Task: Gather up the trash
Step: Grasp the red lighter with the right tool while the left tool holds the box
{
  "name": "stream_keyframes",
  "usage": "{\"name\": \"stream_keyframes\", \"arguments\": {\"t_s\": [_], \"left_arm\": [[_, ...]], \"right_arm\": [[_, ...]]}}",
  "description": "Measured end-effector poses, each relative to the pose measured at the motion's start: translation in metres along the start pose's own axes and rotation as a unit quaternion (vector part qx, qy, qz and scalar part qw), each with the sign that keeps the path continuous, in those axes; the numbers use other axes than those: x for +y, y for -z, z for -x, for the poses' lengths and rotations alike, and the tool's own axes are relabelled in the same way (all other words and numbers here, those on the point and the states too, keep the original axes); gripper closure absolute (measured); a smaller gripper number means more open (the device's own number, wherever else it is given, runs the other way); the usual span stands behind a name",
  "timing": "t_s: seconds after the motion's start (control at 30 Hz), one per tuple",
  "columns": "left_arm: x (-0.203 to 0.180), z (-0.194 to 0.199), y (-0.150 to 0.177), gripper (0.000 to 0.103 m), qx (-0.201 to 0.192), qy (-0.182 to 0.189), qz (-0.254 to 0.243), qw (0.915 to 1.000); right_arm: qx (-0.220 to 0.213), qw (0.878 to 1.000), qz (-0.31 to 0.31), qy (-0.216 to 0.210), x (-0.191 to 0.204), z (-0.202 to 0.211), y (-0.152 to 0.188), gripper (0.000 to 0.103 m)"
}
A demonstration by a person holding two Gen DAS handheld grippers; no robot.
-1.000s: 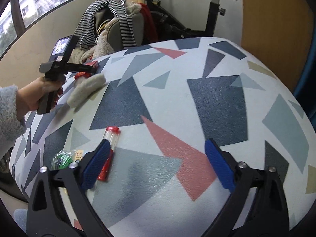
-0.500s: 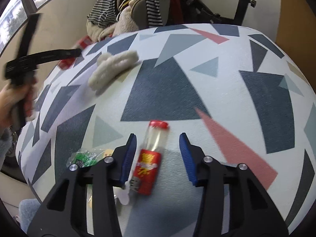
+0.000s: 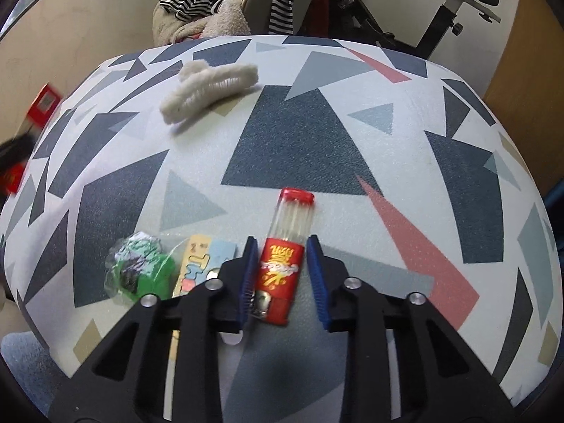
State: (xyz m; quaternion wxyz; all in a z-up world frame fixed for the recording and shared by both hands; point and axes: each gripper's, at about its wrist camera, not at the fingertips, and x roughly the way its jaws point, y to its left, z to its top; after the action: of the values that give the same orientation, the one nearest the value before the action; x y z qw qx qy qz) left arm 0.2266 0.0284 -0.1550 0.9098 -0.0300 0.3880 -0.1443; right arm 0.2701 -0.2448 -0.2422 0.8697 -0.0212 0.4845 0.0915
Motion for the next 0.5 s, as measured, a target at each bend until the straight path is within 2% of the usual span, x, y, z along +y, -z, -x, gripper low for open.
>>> {"name": "stream_keyframes", "arguments": {"t_s": [0.1, 0.27, 0.33, 0.5], "left_arm": [[0.006, 0.016, 0.018, 0.047, 0.001, 0.015, 0.025, 0.9996], [0.015, 0.039, 0.045, 0.047, 0.001, 0.015, 0.059, 0.9981], [0.017, 0.05, 0.051, 0.047, -0.005, 0.011, 0.071, 0.9974], [0.014, 0.075, 0.063, 0.047, -0.02, 0.01, 0.085, 0.9961]], "right_arm": [[0.004, 1.0, -0.016, -0.009, 0.001, 0.002, 0.002, 0.074], [0.001, 1.0, -0.017, -0.014, 0.002, 0.004, 0.004, 0.076], [-0.017, 1.0, 0.007, -0.011, 0.012, 0.016, 0.007, 0.076], [-0.039, 0.999, 0.016, -0.023, 0.023, 0.042, 0.011, 0.076]]}}
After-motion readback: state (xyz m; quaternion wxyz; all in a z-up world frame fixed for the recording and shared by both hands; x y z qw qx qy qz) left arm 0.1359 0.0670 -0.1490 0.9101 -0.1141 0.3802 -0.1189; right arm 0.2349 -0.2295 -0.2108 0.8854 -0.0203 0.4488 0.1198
